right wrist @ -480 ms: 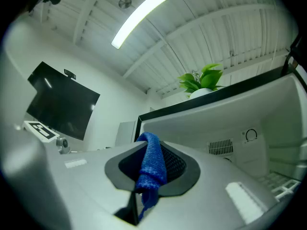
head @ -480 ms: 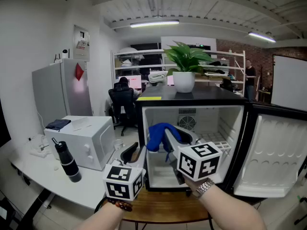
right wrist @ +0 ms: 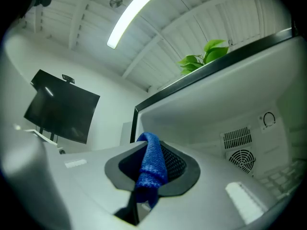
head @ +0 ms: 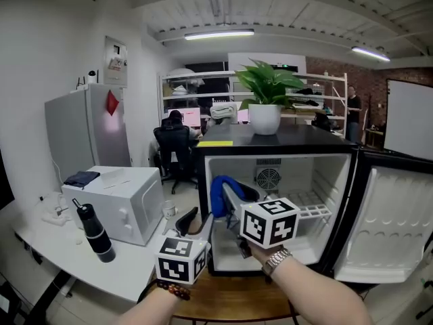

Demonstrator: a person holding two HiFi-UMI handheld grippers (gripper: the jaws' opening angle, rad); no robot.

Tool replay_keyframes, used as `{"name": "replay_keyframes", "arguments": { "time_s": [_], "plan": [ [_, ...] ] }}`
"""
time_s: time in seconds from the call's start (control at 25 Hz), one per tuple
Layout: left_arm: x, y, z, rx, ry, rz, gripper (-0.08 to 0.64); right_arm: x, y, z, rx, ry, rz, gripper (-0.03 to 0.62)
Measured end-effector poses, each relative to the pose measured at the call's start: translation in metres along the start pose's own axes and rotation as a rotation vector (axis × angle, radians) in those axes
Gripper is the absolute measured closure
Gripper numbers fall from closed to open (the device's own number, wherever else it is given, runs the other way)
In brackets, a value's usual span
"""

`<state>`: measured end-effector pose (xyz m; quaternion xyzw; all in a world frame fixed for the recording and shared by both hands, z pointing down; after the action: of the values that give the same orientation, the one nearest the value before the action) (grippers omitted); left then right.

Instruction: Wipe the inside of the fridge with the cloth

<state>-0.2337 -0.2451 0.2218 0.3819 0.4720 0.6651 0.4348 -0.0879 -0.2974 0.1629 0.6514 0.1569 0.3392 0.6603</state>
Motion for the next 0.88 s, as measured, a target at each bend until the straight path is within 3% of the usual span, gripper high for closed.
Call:
{"name": "replay_keyframes", "arguments": {
  "time_s": [0.36, 0.64, 0.88],
  "plan": [
    [-0.011, 0.002, 0.004, -0.005, 0.031, 0.011, 0.408, -0.023, -0.003, 0.006, -0.007, -0.01, -0.011, 0.538],
    [-0.012, 0.002, 0.005, -0.014, 0.014, 0.014, 0.41, -0.04, 0.004, 0.025, -0.024, 0.049, -0.064, 0.54],
    [-0.013, 0.002, -0.001, 0.018, -0.009, 0.029, 0.408, -0.057, 0.006, 0.038, 0.018, 0.1, -0.114, 0.54]
  ]
}}
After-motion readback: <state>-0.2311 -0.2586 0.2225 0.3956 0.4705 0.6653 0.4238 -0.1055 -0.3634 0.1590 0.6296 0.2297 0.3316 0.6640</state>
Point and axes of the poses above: the fingertips, and each gripper's own axes: x backward along the fingers, z to its right, y out of its underside, the point moved 9 cm from there along x, backward along the fingers, and after that the axes turned 6 degrees about -x, right-handed, at the moved point
